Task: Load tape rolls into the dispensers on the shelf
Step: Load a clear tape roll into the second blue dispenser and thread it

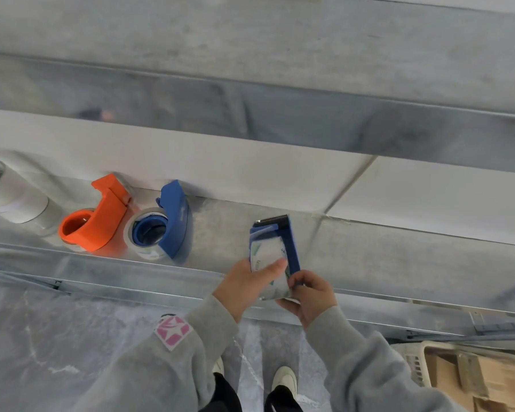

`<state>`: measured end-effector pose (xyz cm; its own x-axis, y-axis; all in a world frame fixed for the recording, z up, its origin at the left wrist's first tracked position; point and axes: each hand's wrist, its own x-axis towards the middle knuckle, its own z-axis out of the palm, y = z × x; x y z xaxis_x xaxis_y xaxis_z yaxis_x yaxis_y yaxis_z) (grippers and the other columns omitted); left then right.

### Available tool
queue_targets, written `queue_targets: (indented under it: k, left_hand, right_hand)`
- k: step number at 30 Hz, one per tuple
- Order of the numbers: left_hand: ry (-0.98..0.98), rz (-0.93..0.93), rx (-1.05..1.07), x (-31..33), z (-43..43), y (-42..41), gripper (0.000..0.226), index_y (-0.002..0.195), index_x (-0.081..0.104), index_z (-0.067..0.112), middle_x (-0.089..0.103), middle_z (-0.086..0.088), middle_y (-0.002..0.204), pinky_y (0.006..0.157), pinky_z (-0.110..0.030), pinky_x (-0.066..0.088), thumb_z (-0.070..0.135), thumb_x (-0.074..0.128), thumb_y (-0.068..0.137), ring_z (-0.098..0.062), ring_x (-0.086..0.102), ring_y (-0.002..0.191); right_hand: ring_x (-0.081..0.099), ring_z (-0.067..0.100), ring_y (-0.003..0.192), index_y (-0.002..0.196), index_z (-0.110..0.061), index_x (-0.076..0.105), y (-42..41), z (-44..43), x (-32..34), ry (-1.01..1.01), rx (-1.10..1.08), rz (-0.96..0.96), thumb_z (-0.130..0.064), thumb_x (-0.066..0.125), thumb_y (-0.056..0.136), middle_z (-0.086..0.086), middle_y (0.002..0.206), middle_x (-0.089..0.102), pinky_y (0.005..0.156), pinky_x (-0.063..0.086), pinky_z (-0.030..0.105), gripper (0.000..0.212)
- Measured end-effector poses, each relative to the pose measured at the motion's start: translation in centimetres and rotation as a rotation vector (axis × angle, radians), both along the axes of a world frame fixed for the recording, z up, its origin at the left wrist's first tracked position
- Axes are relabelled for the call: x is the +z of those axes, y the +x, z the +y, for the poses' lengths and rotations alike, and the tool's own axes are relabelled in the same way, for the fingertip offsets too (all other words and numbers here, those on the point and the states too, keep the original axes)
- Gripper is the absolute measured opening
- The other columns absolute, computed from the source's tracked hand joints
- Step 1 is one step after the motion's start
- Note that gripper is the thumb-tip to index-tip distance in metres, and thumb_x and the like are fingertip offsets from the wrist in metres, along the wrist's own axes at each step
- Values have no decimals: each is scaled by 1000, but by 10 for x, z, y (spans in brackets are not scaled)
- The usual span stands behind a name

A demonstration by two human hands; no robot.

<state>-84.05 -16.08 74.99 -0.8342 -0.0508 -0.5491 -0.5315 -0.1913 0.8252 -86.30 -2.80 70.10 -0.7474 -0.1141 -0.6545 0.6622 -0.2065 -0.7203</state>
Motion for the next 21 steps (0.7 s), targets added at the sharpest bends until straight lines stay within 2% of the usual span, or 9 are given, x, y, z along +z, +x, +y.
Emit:
queue_targets:
  k: [3, 6, 10, 13, 15, 16, 18, 19, 21]
  left_hand:
    - [125, 15, 104, 7, 2, 4, 28, 103, 68, 4, 74, -16, 87, 69, -32, 58, 25, 66, 85, -23, 71, 79]
    - [213, 54, 132, 16, -4, 8, 33, 97, 66, 0, 70, -18, 74, 66, -35, 56, 27, 67, 79, -27, 68, 69]
    - [215, 107, 138, 31, -6, 14, 29, 81, 66, 4, 66, -16, 65, 69, -39, 54, 32, 69, 74, -28, 63, 64]
    - [232, 116, 135, 47, -10, 17, 24, 71, 68, 7, 65, -14, 60, 71, -39, 50, 30, 70, 76, -28, 61, 62]
    - [262, 112, 113, 57, -13, 20, 27, 59, 70, 11, 62, -9, 54, 69, -36, 49, 32, 63, 75, -21, 60, 53]
    - [278, 105, 87, 62, -14, 24, 28, 56, 69, 12, 61, -8, 52, 68, -35, 49, 31, 63, 76, -19, 59, 50]
    - [311, 90, 47, 68, -12, 34, 24, 55, 68, 9, 60, -8, 50, 61, -32, 52, 25, 69, 73, -17, 58, 47]
    - [320, 87, 26, 69, -11, 40, 23, 57, 67, 8, 60, -8, 50, 57, -30, 54, 26, 68, 70, -17, 59, 47]
    - [315, 101, 3, 71, -10, 48, 25, 60, 67, 6, 62, -10, 51, 56, -28, 54, 31, 72, 62, -19, 60, 49]
  right_hand:
    - [61, 33, 78, 65, -1, 53, 9, -7, 8, -91, 15, 18, 25, 37, 79, 17, 77, 61, 69, 58, 44, 34]
    - [62, 33, 83, 75, -3, 50, 15, -10, 10, -83, 30, 91, 26, 38, 79, 15, 86, 61, 66, 60, 41, 32]
    - [63, 39, 83, 81, -13, 36, 12, -6, 7, 47, 27, 208, 25, 41, 77, 13, 95, 61, 54, 57, 35, 39]
    - [59, 28, 71, 77, -11, 37, 7, -6, 6, 121, 80, 311, 30, 41, 73, 14, 87, 57, 47, 50, 23, 41]
    - [54, 23, 72, 69, -9, 36, -3, 2, 3, 266, 26, 404, 33, 48, 69, 10, 78, 50, 47, 49, 16, 44]
    - [55, 25, 76, 65, -9, 36, -11, 9, 0, 335, -17, 430, 33, 52, 68, 8, 74, 49, 50, 52, 19, 44]
    - [59, 35, 85, 62, -9, 38, -28, 24, -4, 428, -63, 430, 27, 55, 69, 7, 72, 52, 64, 59, 44, 40]
    - [60, 39, 89, 62, -9, 40, -37, 30, -4, 476, -58, 430, 23, 55, 71, 6, 74, 56, 73, 56, 53, 37]
    - [61, 34, 93, 63, -14, 48, -50, 34, 2, 574, -13, 483, 14, 56, 76, 3, 83, 64, 80, 54, 46, 32]
